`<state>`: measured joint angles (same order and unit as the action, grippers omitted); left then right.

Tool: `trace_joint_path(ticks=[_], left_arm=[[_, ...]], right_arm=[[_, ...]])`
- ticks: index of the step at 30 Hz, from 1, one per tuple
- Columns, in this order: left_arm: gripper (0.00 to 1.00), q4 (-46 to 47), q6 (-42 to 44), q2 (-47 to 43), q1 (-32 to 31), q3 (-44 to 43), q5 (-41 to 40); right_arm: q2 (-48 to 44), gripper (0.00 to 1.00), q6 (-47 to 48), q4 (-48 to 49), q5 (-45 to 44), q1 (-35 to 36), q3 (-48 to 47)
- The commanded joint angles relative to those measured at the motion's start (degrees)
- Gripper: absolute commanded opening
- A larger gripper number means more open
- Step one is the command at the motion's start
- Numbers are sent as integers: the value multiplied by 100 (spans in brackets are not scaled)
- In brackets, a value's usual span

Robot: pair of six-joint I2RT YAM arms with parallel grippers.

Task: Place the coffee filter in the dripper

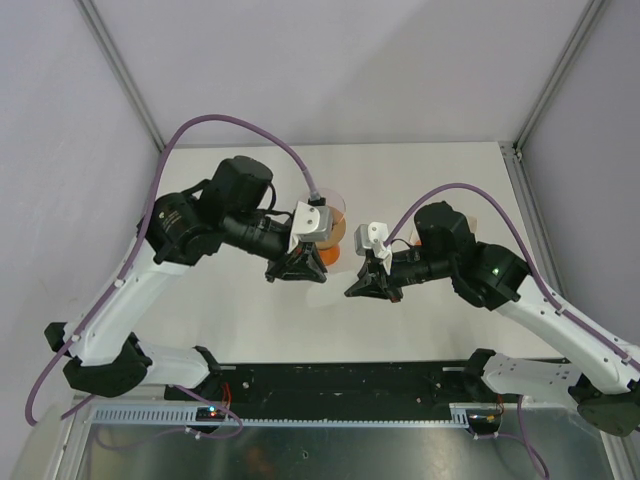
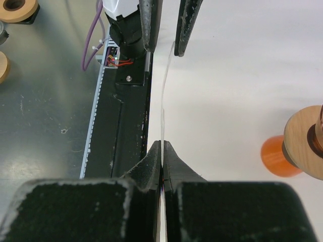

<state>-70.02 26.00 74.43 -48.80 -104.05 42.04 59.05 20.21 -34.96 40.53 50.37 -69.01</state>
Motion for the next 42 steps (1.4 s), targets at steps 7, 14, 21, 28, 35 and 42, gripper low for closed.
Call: trace_joint_path(ticks=[7,14,21,28,35,42], left_arm=[[9,-12,31,22,-26,-158,-26],[0,-13,-27,-68,-30,-103,117],[0,156,-571,-32,-21,150,16],[0,467,-995,29,275,534,-62],[0,608,-858,-26,467,1113,162],[39,623,70,-441,1176,1063,246]], right_arm=[[-24,0,15,42,77,-20,-148],[-6,0,19,38,60,-18,-148],[85,11,-179,296,-456,-51,-148],[393,9,-452,443,-799,-204,-148],[745,0,-200,176,-179,-251,-79],[732,0,303,-343,654,-601,-15]])
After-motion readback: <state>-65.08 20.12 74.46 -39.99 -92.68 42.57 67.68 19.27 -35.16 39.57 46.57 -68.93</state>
